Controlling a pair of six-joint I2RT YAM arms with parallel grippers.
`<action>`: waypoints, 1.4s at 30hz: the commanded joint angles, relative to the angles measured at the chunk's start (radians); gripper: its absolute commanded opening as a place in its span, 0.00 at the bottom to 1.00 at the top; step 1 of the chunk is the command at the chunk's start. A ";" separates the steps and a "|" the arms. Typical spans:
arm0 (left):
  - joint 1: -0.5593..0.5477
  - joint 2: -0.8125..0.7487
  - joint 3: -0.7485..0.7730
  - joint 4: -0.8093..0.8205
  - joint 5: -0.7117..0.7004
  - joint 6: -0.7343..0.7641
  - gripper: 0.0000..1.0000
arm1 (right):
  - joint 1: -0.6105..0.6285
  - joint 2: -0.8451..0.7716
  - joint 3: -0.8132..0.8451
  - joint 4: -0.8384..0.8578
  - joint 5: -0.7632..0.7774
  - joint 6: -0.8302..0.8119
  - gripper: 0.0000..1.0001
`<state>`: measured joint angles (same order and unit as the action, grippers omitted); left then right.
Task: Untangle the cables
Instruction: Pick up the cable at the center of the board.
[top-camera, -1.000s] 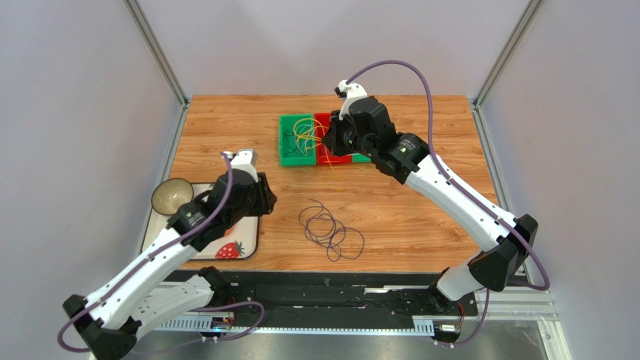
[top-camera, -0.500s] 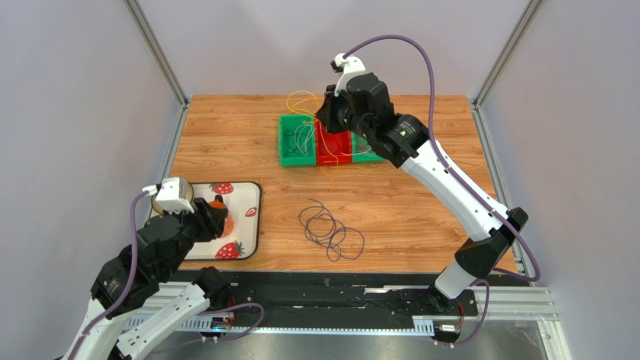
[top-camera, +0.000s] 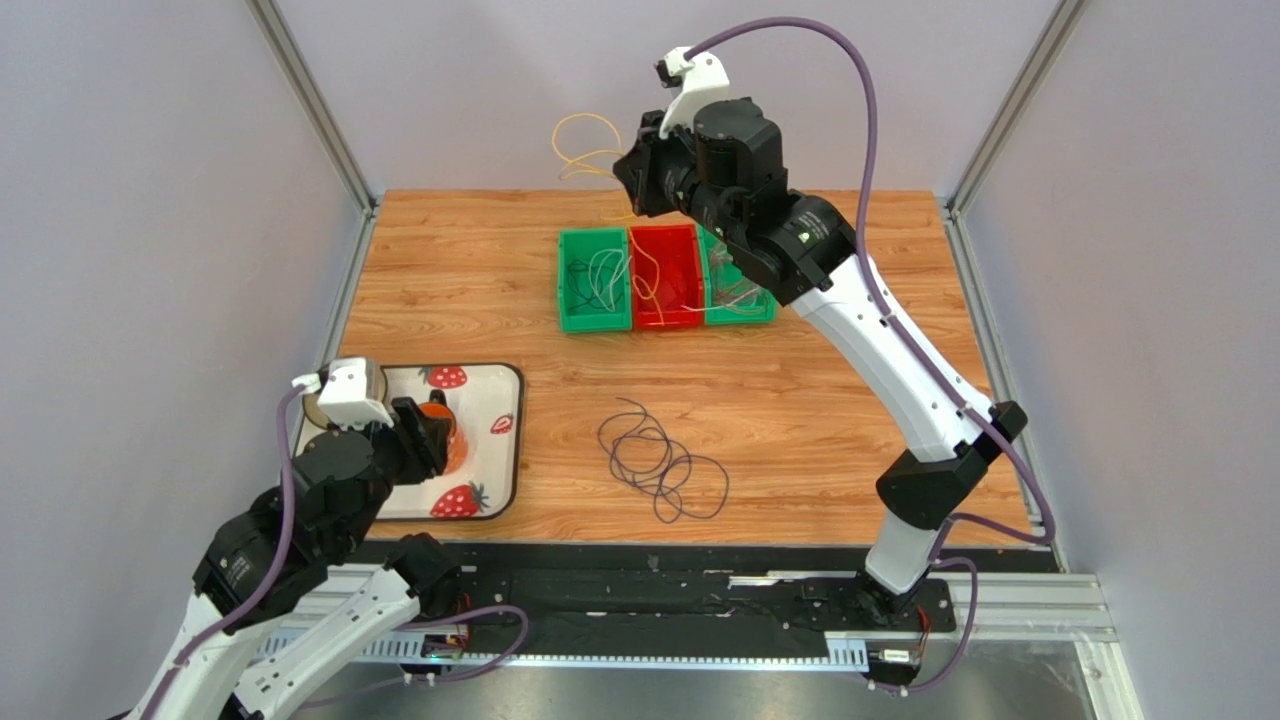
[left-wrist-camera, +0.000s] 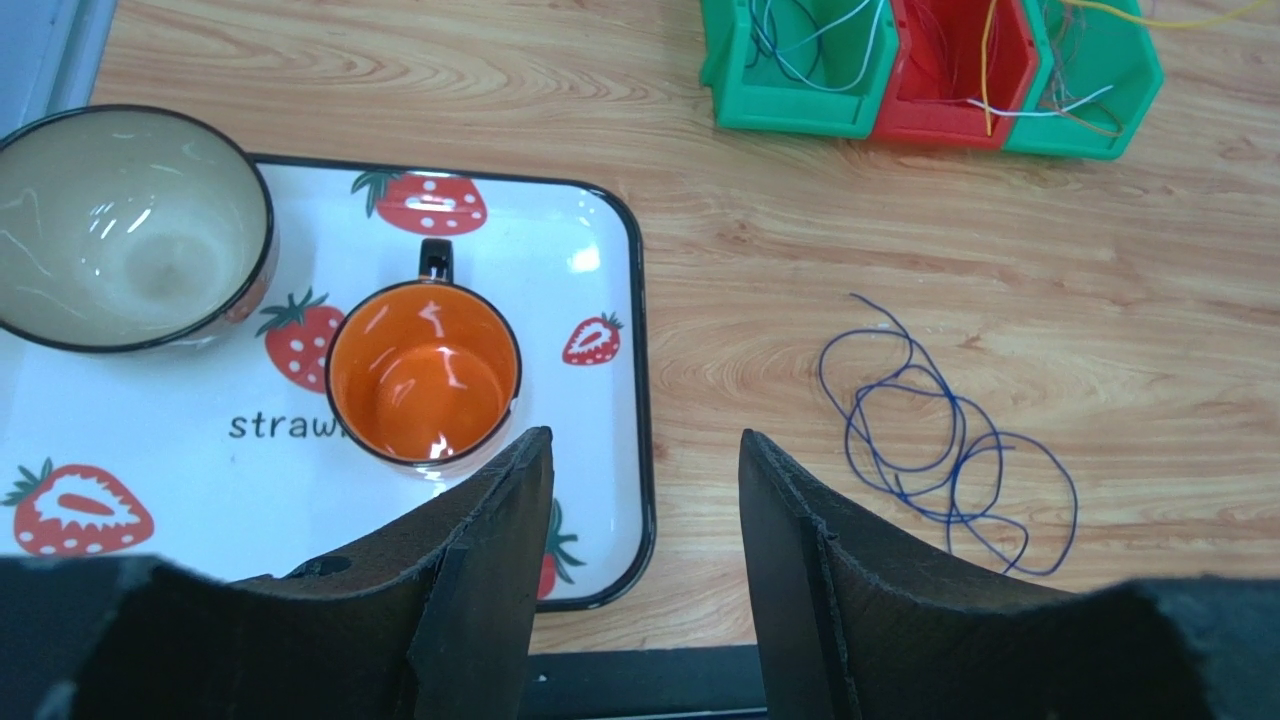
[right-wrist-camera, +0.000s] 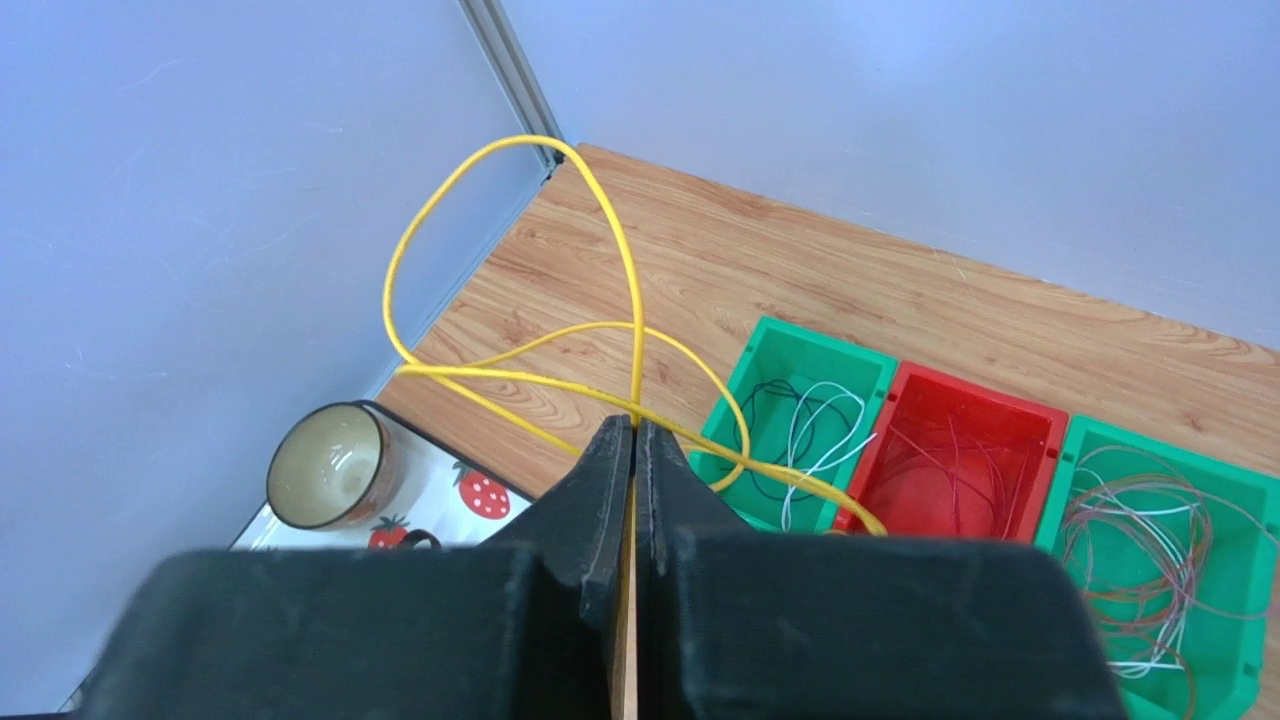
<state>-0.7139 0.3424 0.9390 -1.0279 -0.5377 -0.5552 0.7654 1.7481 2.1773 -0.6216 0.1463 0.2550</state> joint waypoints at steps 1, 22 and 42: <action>-0.006 0.020 0.000 0.012 -0.021 0.005 0.58 | -0.003 0.053 0.059 0.100 -0.016 -0.036 0.00; -0.005 0.017 -0.005 -0.004 -0.048 -0.022 0.58 | -0.037 0.336 0.285 0.368 -0.123 -0.111 0.00; 0.004 0.027 -0.005 -0.011 -0.065 -0.028 0.57 | -0.161 0.496 0.056 0.364 -0.131 0.046 0.00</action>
<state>-0.7139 0.3531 0.9360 -1.0306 -0.5858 -0.5781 0.5949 2.2856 2.3142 -0.2749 0.0246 0.2653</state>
